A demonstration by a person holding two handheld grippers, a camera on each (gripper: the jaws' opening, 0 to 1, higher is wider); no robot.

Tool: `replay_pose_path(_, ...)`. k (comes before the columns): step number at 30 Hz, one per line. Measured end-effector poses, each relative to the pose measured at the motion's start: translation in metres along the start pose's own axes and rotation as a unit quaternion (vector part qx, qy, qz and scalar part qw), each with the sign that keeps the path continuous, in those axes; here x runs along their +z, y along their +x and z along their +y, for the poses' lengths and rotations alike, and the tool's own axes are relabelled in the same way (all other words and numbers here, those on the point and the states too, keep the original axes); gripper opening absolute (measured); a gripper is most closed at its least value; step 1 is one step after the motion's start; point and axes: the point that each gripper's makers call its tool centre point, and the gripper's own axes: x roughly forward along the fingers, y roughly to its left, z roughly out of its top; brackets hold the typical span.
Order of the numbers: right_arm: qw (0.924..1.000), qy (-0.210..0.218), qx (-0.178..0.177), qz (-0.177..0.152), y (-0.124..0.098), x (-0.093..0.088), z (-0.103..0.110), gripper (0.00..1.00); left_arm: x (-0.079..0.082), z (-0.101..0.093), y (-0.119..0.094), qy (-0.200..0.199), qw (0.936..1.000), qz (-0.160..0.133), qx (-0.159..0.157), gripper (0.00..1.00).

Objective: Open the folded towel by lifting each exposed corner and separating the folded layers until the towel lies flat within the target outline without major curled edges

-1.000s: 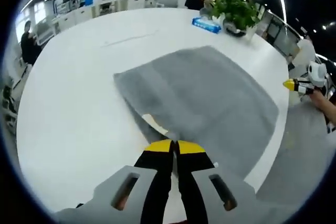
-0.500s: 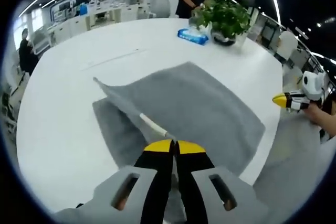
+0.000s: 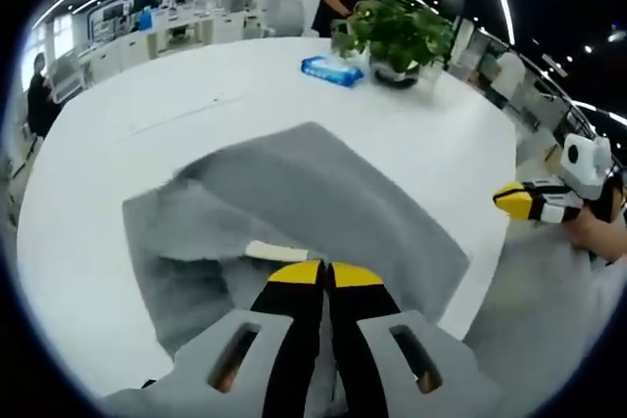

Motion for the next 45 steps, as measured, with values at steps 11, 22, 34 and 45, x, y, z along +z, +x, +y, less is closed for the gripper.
replay_pose_path(11,0.9970,-0.023,0.074,-0.005,0.009,0.003,0.035,0.05,0.002,-0.040,0.016,-0.027,0.9984,-0.049,-0.011,0.01)
replay_pose_path(22,0.9947,-0.002,0.099,-0.028,0.023,0.016,0.035,0.09,-0.004,-0.093,0.028,-0.027,0.9956,-0.083,-0.034,0.01)
replay_pose_path(34,0.9941,0.029,0.104,0.004,0.032,0.003,0.027,0.13,-0.010,-0.138,0.040,0.010,0.9886,-0.139,-0.058,0.01)
replay_pose_path(45,0.9910,0.071,0.111,0.023,0.032,-0.006,0.024,0.12,-0.019,-0.165,0.036,0.096,0.9781,-0.171,-0.069,0.01)
